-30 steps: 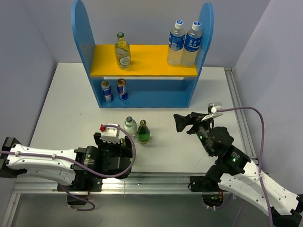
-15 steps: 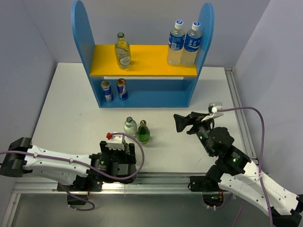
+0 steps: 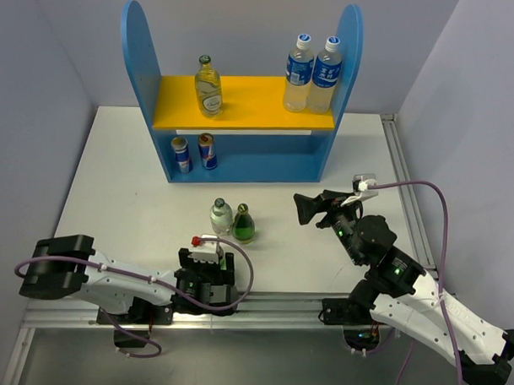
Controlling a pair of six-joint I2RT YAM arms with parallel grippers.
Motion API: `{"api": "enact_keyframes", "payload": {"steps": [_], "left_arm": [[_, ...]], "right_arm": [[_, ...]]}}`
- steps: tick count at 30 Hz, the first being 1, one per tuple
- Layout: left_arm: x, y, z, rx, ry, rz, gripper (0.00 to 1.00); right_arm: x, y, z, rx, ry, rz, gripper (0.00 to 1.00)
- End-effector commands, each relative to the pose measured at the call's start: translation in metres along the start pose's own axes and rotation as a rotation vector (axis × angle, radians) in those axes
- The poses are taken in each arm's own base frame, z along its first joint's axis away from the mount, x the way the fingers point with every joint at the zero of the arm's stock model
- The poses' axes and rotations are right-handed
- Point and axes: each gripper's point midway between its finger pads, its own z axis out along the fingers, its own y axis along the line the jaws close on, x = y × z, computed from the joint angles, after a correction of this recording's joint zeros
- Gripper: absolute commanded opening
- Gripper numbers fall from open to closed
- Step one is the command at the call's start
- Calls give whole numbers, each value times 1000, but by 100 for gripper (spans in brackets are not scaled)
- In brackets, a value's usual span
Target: Place and organize the beverage onto the shelf
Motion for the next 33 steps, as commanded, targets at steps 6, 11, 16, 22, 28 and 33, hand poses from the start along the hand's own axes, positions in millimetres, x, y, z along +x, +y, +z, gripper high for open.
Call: {"api": "enact_keyframes", "payload": {"steps": [6, 11, 16, 22, 28, 33], "left_arm": [[9, -7, 24, -8, -27, -39, 93], [9, -5, 36, -14, -40, -36, 65], [0, -7, 37, -57, -46, -16, 0], [-30, -29, 5, -58, -66, 58, 0], [-90, -56, -31, 39, -86, 34, 0], [-145, -72, -57, 157, -120, 53, 0]], "right_arm": [[1, 5, 2, -19, -1, 8, 100], [3, 6, 3, -20, 6, 5, 100], [3, 5, 4, -16, 6, 3, 100], [15, 26, 3, -132, 54, 13, 100], [50, 43, 5, -196, 137, 57, 100], [91, 54, 3, -186, 236, 23, 100]]}}
